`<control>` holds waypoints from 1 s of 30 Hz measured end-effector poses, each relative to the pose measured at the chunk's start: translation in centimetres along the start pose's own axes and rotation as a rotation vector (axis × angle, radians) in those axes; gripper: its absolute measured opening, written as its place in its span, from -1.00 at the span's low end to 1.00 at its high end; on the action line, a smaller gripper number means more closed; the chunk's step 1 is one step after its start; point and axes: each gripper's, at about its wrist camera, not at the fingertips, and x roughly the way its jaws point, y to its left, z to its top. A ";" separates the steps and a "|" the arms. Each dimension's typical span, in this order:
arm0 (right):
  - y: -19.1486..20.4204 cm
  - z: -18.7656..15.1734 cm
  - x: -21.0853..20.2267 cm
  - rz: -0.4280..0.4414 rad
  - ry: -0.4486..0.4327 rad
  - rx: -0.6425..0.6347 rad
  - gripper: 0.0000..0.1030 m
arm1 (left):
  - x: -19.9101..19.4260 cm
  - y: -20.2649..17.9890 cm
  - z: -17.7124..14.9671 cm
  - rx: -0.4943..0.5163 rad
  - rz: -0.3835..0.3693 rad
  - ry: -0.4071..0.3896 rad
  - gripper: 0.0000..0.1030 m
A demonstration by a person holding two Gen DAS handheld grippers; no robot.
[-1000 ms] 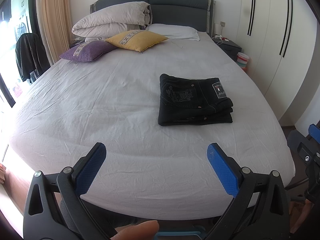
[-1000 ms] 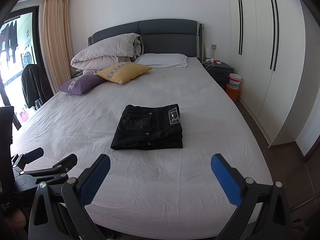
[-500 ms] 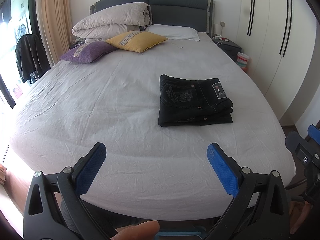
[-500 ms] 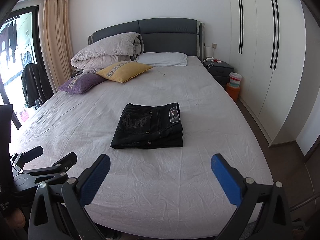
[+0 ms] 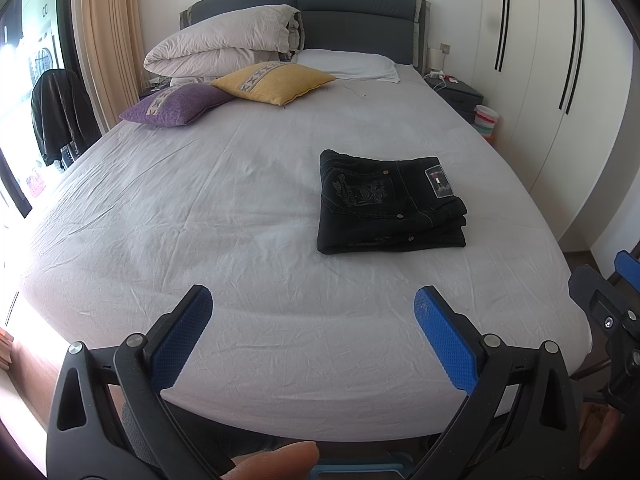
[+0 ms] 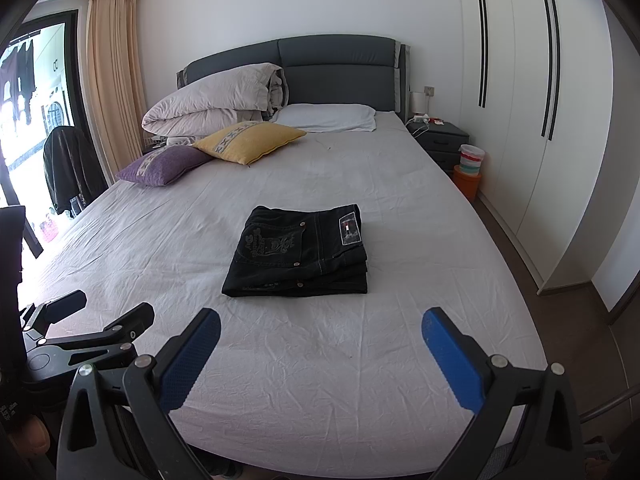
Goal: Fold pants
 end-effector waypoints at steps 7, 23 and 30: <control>0.0 -0.1 -0.1 0.001 0.002 0.000 1.00 | 0.0 0.0 0.0 0.000 0.000 0.000 1.00; 0.1 -0.4 -0.2 0.004 0.005 -0.001 1.00 | 0.0 -0.1 0.0 0.000 0.001 0.000 1.00; 0.0 -0.5 -0.3 0.005 0.006 -0.002 1.00 | 0.0 -0.1 0.0 -0.001 0.001 0.000 1.00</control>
